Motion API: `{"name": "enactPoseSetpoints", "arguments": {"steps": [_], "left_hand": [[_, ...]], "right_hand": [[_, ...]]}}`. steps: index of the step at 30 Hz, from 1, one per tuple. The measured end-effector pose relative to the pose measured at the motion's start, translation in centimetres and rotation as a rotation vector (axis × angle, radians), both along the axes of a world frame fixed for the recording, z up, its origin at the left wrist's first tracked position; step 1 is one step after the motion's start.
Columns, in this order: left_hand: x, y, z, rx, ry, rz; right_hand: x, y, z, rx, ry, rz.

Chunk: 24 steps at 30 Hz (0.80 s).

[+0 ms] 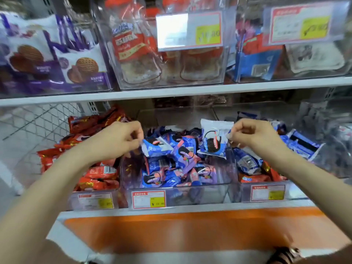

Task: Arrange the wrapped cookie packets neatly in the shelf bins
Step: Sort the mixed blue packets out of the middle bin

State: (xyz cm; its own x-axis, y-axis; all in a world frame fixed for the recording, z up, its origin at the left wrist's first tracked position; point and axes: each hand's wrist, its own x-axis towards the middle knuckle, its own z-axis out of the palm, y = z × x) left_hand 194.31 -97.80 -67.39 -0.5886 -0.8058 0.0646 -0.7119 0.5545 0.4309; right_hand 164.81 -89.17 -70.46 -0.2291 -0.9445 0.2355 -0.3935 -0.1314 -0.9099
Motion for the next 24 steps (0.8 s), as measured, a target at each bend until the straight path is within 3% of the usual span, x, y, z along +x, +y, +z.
{"name": "enactPoseSetpoints", "arguments": {"steps": [2, 4, 12, 14, 17, 19, 21, 24], "left_hand": [[-1.1, 1.1, -0.4, 0.177, 0.313, 0.013], [-3.3, 2.0, -1.5, 0.252, 0.489, -0.013], [-15.7, 1.9, -1.8, 0.200, 0.727, 0.051], [-18.6, 1.4, -1.7, 0.108, 0.681, 0.078], [-21.3, 0.2, -2.3, -0.041, 0.313, -0.001], [-21.9, -0.1, -3.0, -0.066, 0.176, -0.079], [-21.5, -0.3, -3.8, -0.154, 0.179, -0.085], [-20.2, -0.7, -4.5, -0.286, 0.205, -0.132]], "right_hand": [[-0.7, 0.6, 0.3, 0.016, -0.036, -0.028], [-1.7, 1.2, 0.5, 0.021, -0.056, -0.086], [-7.9, 3.3, 1.6, -0.012, -0.194, -0.381], [-9.3, 3.4, 1.2, 0.007, -0.211, -0.431], [-10.5, 2.9, -0.3, 0.083, -0.198, -0.432], [-11.1, 2.4, -1.3, 0.104, -0.072, -0.502], [-11.1, 2.3, -1.3, 0.041, 0.111, -0.551], [-10.0, 2.6, -0.9, -0.027, 0.406, -0.364]]}}
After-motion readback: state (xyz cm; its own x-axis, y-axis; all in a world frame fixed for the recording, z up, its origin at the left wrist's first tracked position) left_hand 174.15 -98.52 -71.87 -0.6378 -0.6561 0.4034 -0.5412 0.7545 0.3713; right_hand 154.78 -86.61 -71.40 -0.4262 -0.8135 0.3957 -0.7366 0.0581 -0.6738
